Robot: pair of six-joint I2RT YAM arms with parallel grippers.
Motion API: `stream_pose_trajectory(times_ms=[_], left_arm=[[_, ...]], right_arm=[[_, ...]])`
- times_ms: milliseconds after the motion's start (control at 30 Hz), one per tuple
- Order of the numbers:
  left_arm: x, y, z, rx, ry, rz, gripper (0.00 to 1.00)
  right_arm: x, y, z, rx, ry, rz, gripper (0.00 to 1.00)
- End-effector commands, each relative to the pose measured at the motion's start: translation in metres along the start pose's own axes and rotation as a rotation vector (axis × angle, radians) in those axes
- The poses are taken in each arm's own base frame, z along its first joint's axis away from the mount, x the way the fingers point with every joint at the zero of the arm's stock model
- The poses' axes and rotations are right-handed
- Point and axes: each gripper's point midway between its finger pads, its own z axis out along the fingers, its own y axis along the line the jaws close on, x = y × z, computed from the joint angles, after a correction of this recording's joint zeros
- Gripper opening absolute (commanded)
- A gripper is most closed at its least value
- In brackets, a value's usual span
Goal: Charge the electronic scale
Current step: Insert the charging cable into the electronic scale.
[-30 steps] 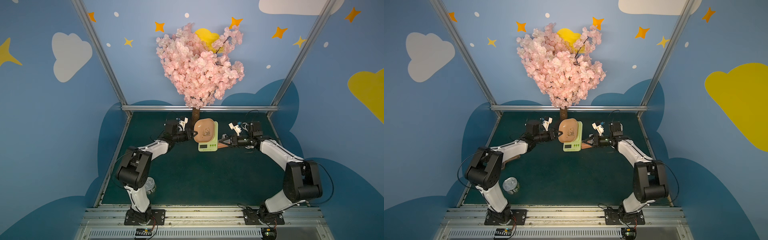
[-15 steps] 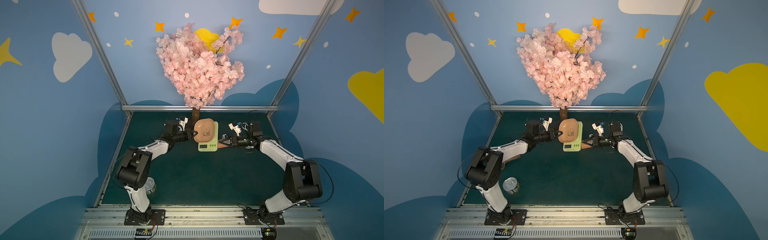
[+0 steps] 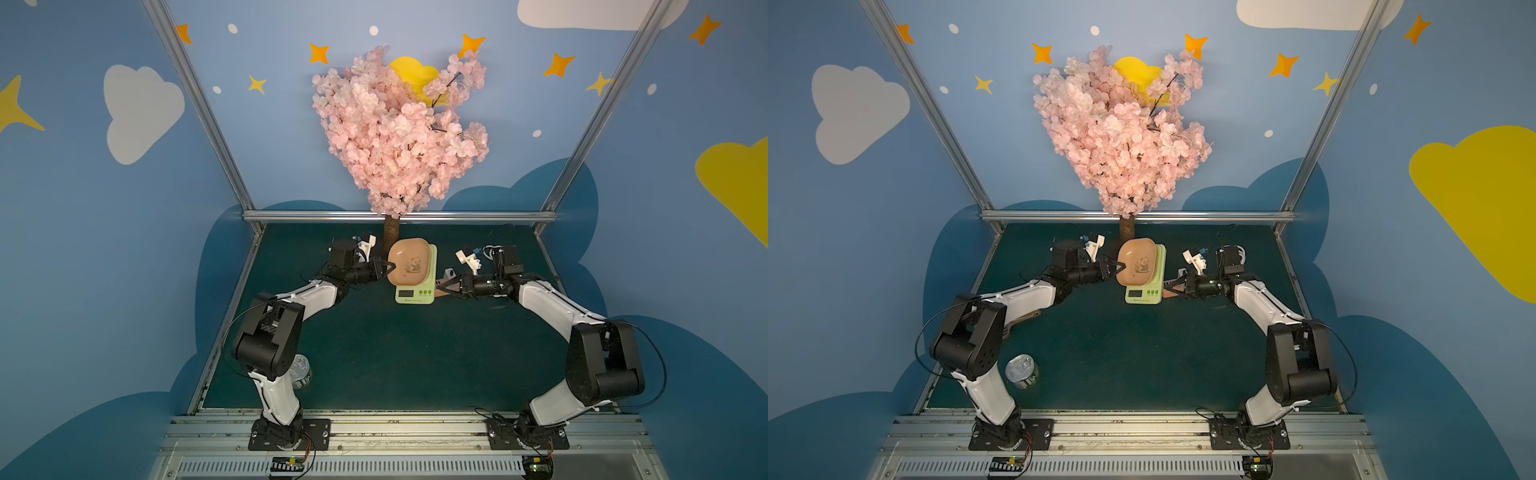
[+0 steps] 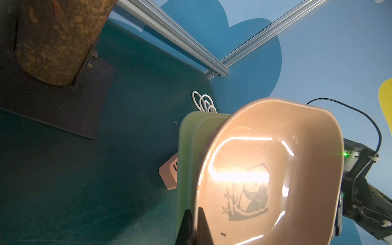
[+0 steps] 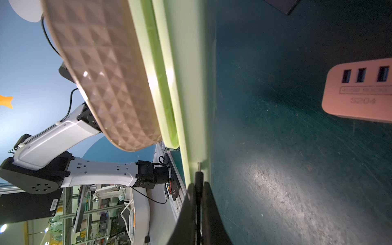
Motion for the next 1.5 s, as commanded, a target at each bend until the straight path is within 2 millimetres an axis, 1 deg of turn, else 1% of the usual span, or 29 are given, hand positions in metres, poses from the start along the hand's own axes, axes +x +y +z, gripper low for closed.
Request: stream_pose_trajectory(times_ms=[0, 200, 533, 733, 933, 1200, 1467], left_arm=[[-0.020, -0.047, -0.001, 0.143, -0.040, 0.085, 0.04], [-0.019, -0.052, -0.005, 0.162, -0.050, 0.130, 0.04], [-0.014, -0.060, -0.008, 0.210, -0.043, 0.181, 0.04], [-0.012, -0.065, -0.010, 0.233, -0.035, 0.200, 0.04], [-0.010, -0.067, -0.011, 0.240, -0.028, 0.200, 0.04], [-0.010, -0.068, -0.010, 0.243, -0.027, 0.192, 0.04], [-0.007, -0.061, -0.007, 0.229, -0.009, 0.170, 0.04]], right_arm=[[0.008, 0.001, 0.004, 0.005, 0.024, 0.035, 0.00], [0.005, 0.002, 0.003, 0.012, 0.024, 0.065, 0.00], [0.003, 0.007, -0.003, 0.005, 0.004, 0.065, 0.00], [0.001, 0.009, -0.008, 0.021, -0.017, 0.030, 0.00], [0.000, 0.010, -0.009, 0.018, -0.023, 0.018, 0.00], [0.005, 0.009, -0.004, 0.031, -0.011, -0.008, 0.00], [0.007, 0.008, -0.006, 0.083, -0.005, -0.065, 0.00]])
